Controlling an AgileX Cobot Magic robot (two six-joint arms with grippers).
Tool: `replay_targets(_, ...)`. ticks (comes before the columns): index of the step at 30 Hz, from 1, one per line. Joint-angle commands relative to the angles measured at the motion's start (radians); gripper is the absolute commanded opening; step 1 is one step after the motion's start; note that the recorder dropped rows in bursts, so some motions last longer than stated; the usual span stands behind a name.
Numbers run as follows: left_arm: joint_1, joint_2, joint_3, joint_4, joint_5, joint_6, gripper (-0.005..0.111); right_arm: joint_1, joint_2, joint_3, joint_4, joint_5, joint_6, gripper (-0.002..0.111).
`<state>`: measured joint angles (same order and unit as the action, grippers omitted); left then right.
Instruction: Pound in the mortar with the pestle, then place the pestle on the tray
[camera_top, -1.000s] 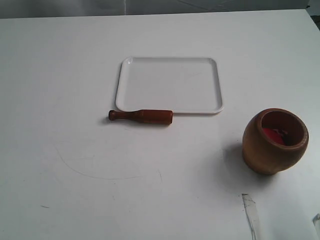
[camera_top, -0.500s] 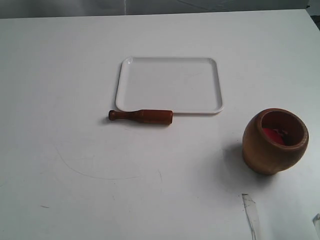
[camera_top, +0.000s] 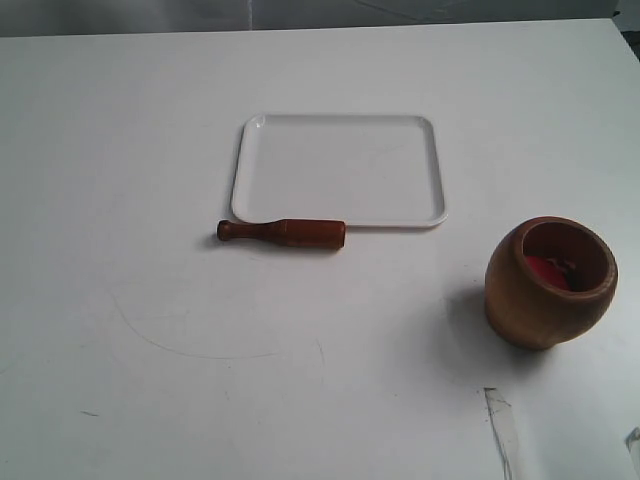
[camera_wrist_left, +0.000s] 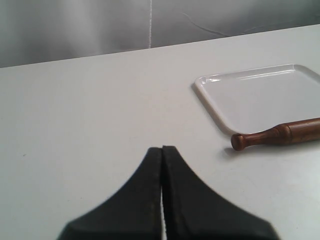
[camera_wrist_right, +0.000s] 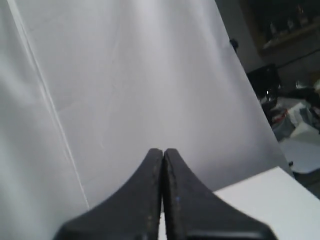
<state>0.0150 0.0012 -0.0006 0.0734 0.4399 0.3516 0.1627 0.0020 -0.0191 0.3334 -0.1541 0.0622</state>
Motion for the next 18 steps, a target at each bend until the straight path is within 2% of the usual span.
replay_targets(1, -0.008, -0.001, 0.001, -0.007, -0.003, -0.008, 0.0, -0.002, -0.002, -0.151, -0.073, -0.048, -0.005, 0.0)
replay_targets(6, -0.008, -0.001, 0.001, -0.007, -0.003, -0.008, 0.0, -0.002, 0.006, -0.412, -0.27, 0.165, -0.005, 0.0)
replay_targets(10, -0.008, -0.001, 0.001, -0.007, -0.003, -0.008, 0.0, -0.002, 0.089, -0.602, -0.327, 0.363, -0.096, 0.0)
replay_targets(14, -0.008, -0.001, 0.001, -0.007, -0.003, -0.008, 0.0, -0.002, 0.2, -0.742, -0.206, 0.537, -0.343, 0.0)
replay_targets(18, -0.008, -0.001, 0.001, -0.007, -0.003, -0.008, 0.0, -0.002, 0.343, -0.837, 0.055, 0.744, -0.718, 0.0)
